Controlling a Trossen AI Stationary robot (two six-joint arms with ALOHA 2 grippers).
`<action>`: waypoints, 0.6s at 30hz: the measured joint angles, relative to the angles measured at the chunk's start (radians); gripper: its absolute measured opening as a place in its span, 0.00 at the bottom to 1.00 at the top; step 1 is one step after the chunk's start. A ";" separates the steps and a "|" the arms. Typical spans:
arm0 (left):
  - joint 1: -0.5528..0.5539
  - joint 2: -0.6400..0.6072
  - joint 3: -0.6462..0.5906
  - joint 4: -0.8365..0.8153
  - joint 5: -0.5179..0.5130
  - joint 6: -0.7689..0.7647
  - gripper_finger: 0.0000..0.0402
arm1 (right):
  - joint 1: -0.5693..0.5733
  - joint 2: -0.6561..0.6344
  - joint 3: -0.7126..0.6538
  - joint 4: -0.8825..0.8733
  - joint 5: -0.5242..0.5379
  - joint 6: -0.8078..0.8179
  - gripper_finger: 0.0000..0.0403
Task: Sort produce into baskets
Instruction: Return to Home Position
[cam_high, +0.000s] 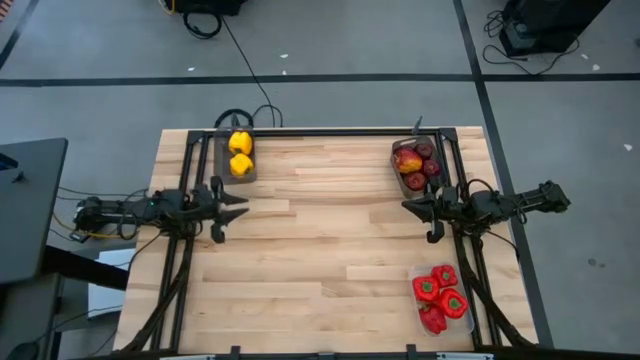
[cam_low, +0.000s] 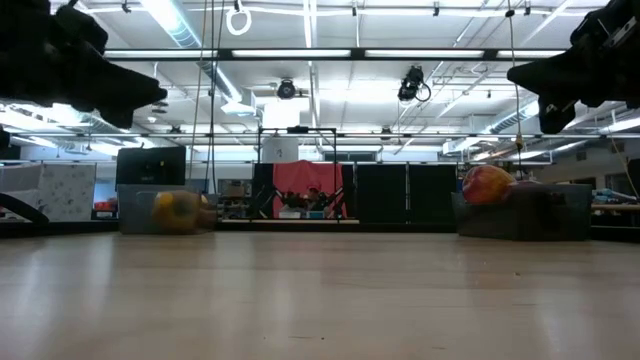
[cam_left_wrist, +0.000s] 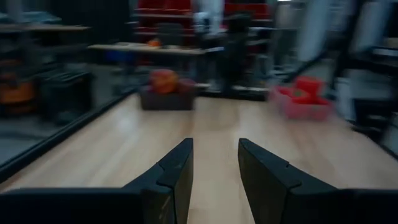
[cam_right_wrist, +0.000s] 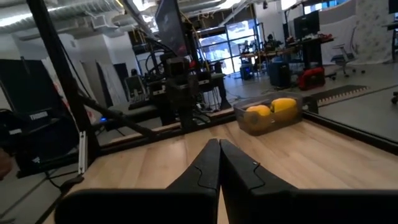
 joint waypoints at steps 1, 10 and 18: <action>0.000 0.000 -0.003 0.009 0.040 0.011 0.33 | 0.000 0.000 0.000 0.000 0.000 0.005 0.04; 0.001 -0.001 -0.054 0.092 0.108 0.052 0.33 | -0.001 0.000 0.000 0.001 -0.075 -0.007 0.04; 0.003 0.006 -0.056 0.090 0.122 0.051 0.33 | -0.001 0.000 0.000 0.003 -0.063 -0.020 0.04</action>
